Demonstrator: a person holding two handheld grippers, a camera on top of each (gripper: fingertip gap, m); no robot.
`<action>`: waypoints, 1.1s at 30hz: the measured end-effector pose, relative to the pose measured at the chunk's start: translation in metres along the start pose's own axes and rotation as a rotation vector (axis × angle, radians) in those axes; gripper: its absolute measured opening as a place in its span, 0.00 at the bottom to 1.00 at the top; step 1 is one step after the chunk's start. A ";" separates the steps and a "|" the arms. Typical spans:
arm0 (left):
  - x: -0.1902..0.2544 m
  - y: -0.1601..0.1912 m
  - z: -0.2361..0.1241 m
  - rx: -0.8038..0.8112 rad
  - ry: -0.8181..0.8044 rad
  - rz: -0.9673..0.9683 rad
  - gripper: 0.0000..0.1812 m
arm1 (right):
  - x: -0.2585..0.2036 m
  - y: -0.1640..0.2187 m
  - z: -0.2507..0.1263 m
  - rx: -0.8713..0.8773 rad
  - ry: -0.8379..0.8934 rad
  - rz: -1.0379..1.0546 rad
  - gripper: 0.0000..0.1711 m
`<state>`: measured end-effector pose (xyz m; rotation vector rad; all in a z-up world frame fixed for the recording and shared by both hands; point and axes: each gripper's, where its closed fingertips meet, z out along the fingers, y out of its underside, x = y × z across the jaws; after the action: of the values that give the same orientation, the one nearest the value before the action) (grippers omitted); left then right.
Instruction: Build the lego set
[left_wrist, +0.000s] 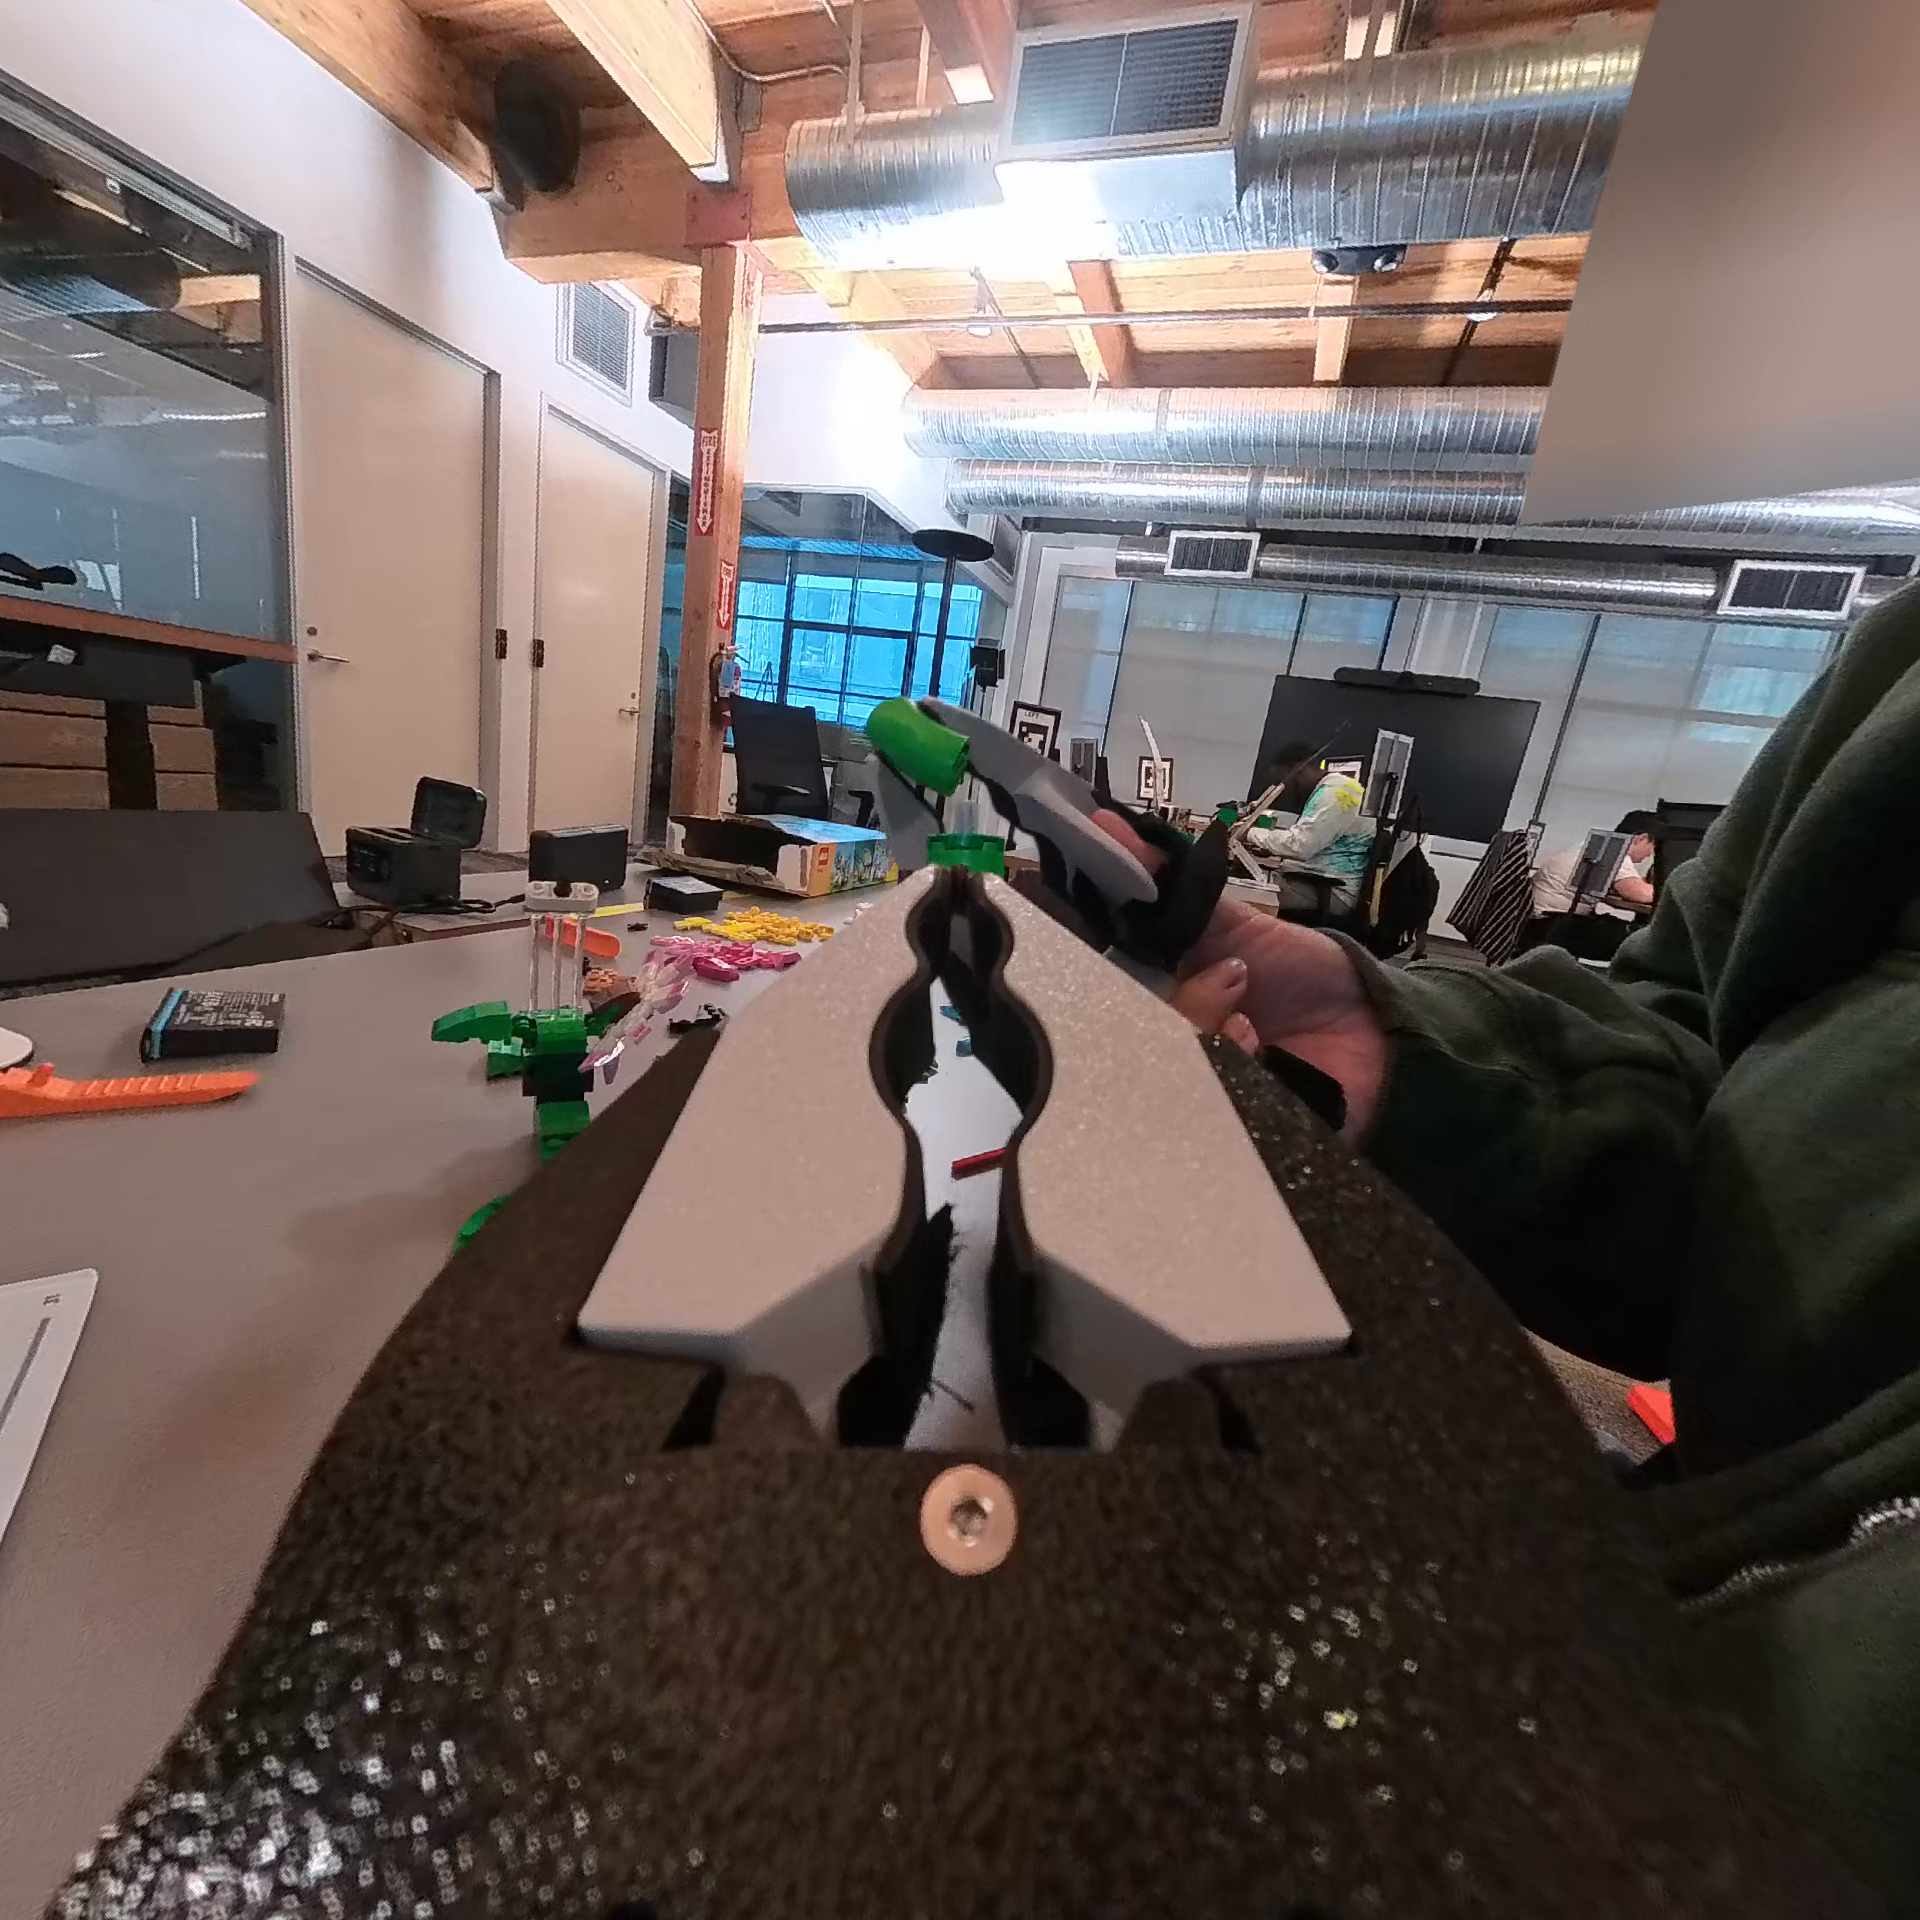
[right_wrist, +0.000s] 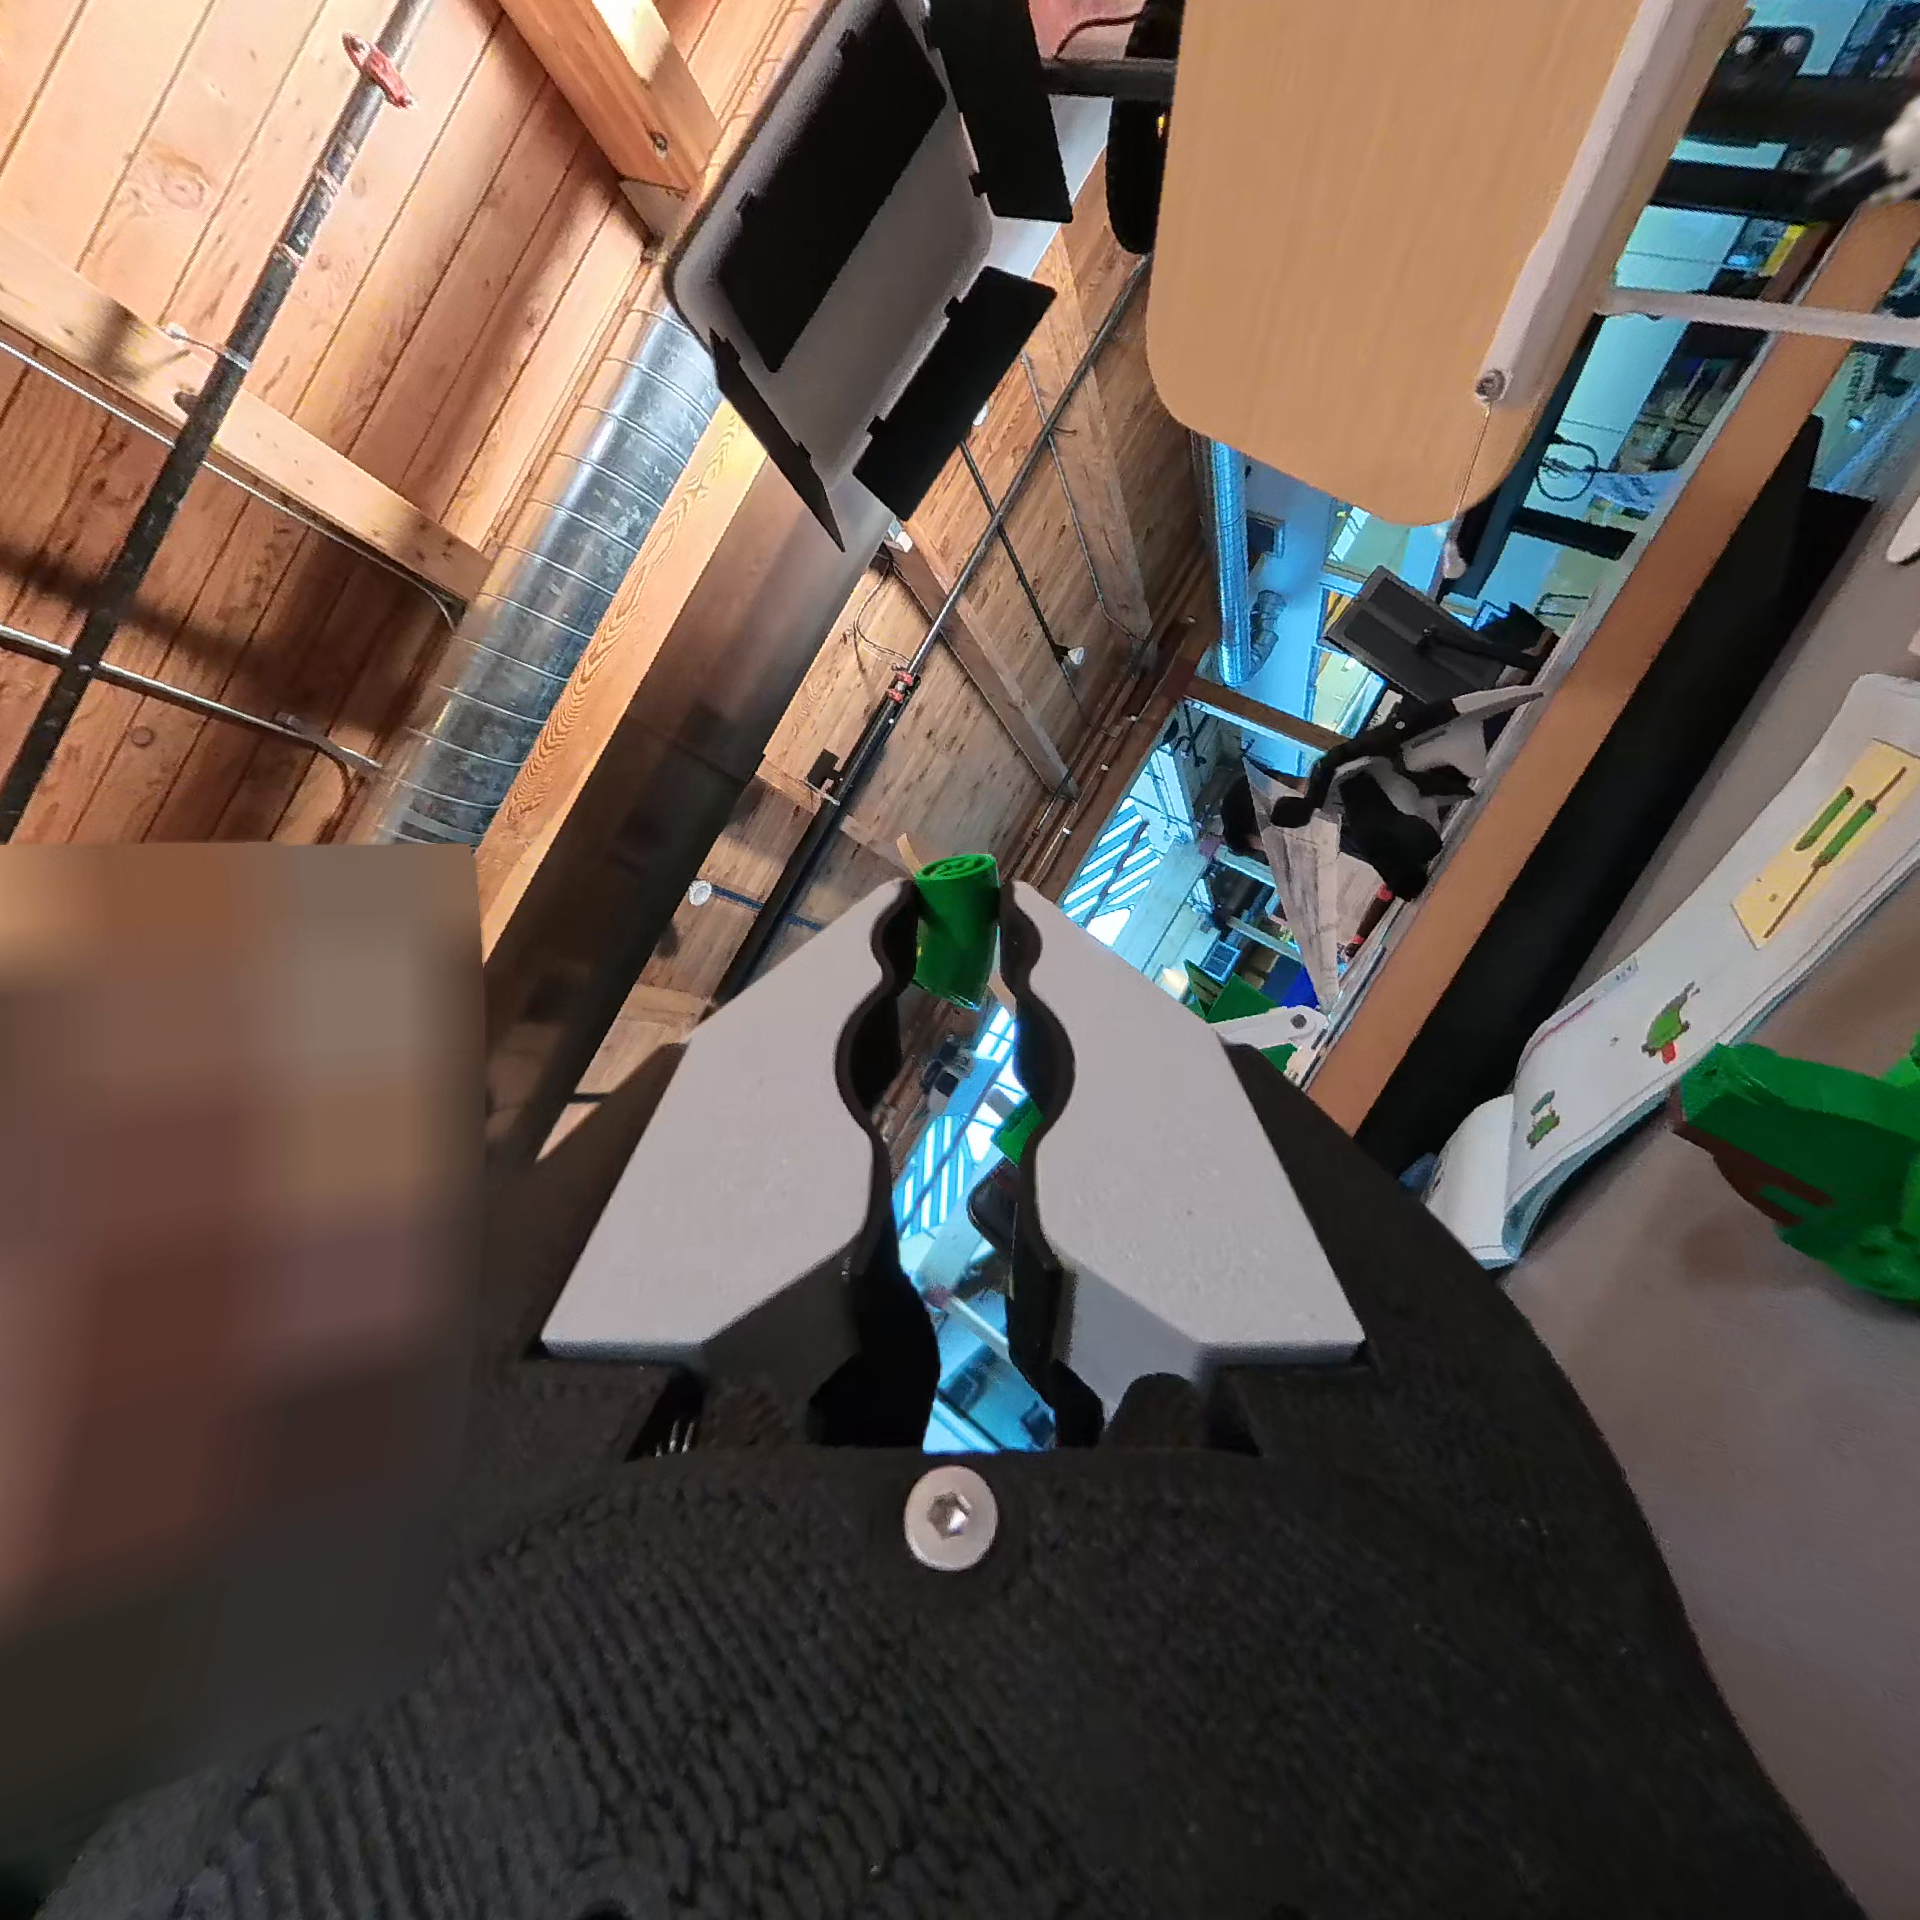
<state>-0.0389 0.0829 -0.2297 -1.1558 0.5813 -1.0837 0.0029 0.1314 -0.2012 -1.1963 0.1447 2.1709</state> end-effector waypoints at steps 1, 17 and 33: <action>0.000 0.000 0.000 -0.001 0.000 -0.001 0.00 | -0.001 0.000 0.000 -0.004 0.000 -0.008 0.08; -0.006 -0.012 -0.005 0.087 0.022 -0.104 0.00 | -0.013 -0.005 -0.002 -0.067 0.017 -0.218 0.08; -0.002 -0.008 -0.004 0.064 0.041 -0.096 0.00 | -0.011 0.019 0.006 -0.193 0.012 -0.309 0.08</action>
<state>-0.0455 0.0828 -0.2237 -1.1172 0.5231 -1.2024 -0.0090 0.1133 -0.1929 -1.2456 -0.2356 1.9380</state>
